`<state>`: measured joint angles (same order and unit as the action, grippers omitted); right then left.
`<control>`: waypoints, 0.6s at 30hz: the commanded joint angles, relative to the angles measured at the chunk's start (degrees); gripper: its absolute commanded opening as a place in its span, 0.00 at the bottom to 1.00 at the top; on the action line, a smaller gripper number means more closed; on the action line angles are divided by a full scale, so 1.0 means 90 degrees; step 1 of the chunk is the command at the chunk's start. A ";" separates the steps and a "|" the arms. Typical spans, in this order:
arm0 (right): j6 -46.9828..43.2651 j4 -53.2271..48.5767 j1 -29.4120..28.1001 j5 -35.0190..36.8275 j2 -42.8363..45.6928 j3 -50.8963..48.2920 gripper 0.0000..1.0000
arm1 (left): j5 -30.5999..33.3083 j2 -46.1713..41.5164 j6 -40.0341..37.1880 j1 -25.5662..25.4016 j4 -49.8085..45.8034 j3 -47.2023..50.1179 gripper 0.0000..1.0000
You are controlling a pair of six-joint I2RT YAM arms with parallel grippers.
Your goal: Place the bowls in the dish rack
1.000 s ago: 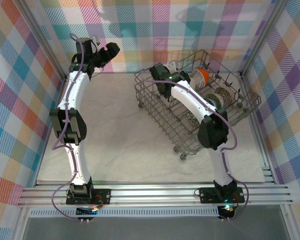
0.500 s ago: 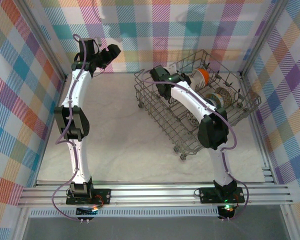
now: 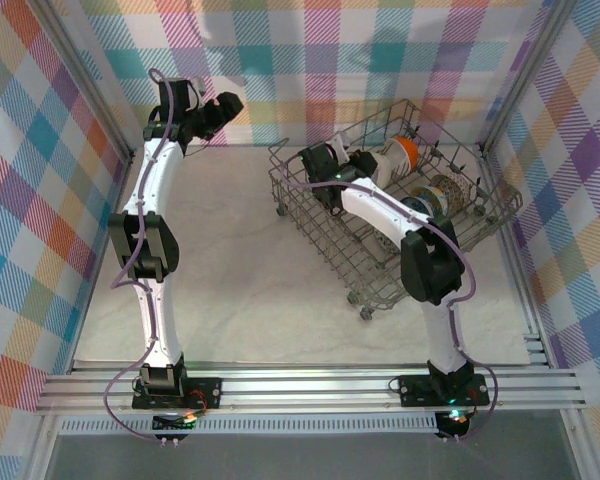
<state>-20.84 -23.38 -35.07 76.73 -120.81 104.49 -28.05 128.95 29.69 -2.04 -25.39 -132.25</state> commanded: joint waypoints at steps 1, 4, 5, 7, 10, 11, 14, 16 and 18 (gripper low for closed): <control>-0.1771 0.2244 -0.0009 0.0276 0.0256 -0.0225 0.00 | -0.0194 -0.0288 -0.0184 -0.0065 0.0037 0.0072 0.83; -0.3125 0.3873 0.0000 0.0264 0.0179 -0.0506 0.00 | -0.0242 -0.0325 -0.0193 -0.0085 0.0066 0.0119 0.82; -0.3796 0.4713 0.0000 0.0264 0.0137 -0.0643 0.00 | -0.0261 -0.0342 -0.0201 -0.0092 0.0067 0.0139 0.83; -0.4988 0.6146 0.0000 0.0269 0.0020 -0.0795 0.00 | -0.0270 -0.0386 -0.0203 -0.0095 0.0084 0.0199 0.83; -0.6020 0.7245 0.0010 0.0268 -0.0225 -0.0783 0.00 | -0.0297 -0.0412 -0.0201 -0.0098 0.0116 0.0265 0.82; -0.6109 0.7321 0.0011 0.0273 -0.0274 -0.0771 0.00 | -0.0311 -0.0411 -0.0203 -0.0095 0.0116 0.0268 0.83; -0.5560 0.6691 0.0013 0.0303 -0.0235 -0.0770 0.00 | -0.0321 -0.0416 -0.0185 -0.0095 0.0143 0.0263 0.83; -0.4550 0.5293 0.0010 0.0286 -0.0103 -0.0719 0.00 | -0.0337 -0.0412 -0.0186 -0.0096 0.0153 0.0268 0.82; -0.2782 0.3244 0.0018 0.0197 0.0085 -0.0464 0.00 | -0.0331 -0.0414 -0.0174 -0.0095 0.0164 0.0255 0.83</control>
<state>-62.06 22.92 -34.74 77.58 -123.02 97.27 -29.56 128.77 28.84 -2.59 -25.34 -130.52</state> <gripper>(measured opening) 0.093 0.825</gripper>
